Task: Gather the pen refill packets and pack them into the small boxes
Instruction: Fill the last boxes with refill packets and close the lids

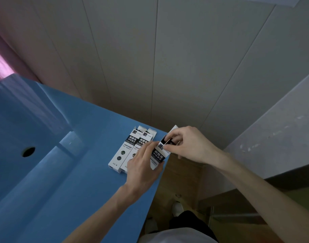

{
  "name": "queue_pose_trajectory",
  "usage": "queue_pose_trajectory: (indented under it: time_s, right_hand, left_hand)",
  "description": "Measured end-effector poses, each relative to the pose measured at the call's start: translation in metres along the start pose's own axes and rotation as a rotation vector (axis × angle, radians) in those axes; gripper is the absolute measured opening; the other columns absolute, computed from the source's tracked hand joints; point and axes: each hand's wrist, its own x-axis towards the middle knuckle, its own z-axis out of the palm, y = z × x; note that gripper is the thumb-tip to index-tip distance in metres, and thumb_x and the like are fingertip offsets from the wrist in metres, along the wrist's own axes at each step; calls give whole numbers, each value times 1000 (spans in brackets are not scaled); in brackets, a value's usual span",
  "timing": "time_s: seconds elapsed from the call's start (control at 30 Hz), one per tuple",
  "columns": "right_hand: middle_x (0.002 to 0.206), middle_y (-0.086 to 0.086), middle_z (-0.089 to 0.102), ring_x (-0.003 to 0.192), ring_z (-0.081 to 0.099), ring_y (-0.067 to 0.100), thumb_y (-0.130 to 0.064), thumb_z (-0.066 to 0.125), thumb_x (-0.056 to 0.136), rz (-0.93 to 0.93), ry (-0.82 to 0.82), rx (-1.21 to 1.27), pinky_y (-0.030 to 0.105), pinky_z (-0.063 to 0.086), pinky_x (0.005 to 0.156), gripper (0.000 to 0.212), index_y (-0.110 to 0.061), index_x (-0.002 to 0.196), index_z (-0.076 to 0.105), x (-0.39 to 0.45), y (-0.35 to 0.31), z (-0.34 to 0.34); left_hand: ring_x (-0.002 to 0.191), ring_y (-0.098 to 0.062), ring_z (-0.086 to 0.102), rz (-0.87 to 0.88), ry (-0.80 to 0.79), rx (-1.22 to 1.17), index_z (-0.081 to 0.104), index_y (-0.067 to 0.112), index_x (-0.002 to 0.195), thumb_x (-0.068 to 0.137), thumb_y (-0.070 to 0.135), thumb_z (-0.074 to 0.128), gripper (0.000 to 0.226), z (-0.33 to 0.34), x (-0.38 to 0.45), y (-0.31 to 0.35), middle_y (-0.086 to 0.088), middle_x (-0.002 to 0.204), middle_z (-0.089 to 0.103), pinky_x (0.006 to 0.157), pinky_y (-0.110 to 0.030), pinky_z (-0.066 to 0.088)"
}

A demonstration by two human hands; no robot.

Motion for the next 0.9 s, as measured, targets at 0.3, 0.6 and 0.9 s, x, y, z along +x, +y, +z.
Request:
queue_pose_trajectory:
  time_s: [0.3, 0.6, 0.9]
  right_hand:
    - [106, -9, 76, 68, 73, 6, -36, 76, 92, 66, -131, 138, 20, 55, 56, 25, -23, 113, 72, -6, 6, 8]
    - [109, -1, 76, 71, 76, 21, -33, 73, 95, 184, -289, 388, 22, 44, 45, 34, -18, 123, 61, -5, 9, 18]
    - [104, -9, 74, 65, 74, 11, -33, 74, 94, 101, -71, 177, 29, 61, 60, 25, -24, 116, 67, -4, 7, 16]
  left_hand:
    - [112, -15, 66, 12, 17, 19, 46, 31, 138, 76, 36, 88, 75, 1, -1, 3, 8, 133, 63, 65, -28, 52]
    - [113, -13, 65, 52, 28, 23, 49, 32, 137, 79, 34, 85, 68, 0, 1, 6, 8, 134, 63, 59, -23, 48]
    - [112, -11, 63, 10, 67, -11, 55, 27, 137, 76, 38, 87, 70, -1, 3, 7, 11, 132, 61, 67, -32, 57]
